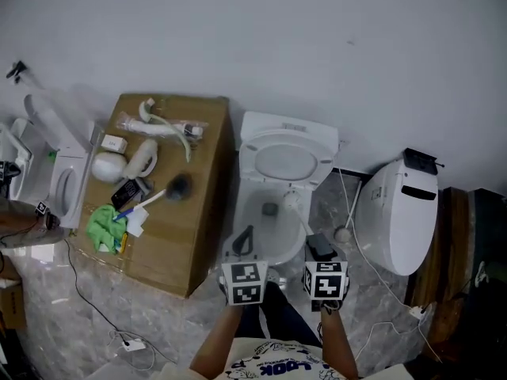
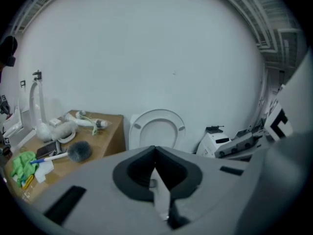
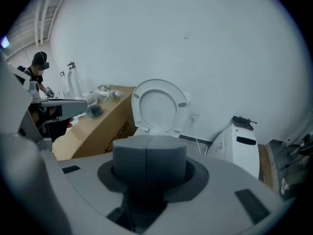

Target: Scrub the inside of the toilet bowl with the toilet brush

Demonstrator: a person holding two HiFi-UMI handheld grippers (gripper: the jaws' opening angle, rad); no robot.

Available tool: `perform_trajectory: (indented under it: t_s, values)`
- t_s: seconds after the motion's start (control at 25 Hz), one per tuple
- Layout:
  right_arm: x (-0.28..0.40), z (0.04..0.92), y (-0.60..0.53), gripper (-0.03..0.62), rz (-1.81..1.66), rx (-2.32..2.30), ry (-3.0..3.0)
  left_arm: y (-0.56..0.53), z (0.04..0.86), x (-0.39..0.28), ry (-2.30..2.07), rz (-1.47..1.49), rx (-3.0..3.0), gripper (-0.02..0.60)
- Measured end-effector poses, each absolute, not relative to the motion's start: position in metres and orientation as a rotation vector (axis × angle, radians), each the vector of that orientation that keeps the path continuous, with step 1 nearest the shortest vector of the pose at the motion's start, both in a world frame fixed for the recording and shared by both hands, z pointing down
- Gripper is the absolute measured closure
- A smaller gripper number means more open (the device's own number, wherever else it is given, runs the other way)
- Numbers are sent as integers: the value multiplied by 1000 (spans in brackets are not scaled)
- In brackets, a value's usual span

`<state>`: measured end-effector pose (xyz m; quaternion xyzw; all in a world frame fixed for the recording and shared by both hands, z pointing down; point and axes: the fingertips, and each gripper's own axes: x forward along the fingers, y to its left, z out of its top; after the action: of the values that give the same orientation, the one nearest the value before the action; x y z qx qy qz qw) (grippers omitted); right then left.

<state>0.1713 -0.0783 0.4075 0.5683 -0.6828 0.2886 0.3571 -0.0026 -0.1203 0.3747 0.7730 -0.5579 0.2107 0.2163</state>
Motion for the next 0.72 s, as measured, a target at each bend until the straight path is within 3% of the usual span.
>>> perform_trajectory:
  t_s: [0.72]
  values:
    - [177, 321, -51, 430, 691, 1525, -1887, -95, 261, -1, -1635, 472, 2289, 580]
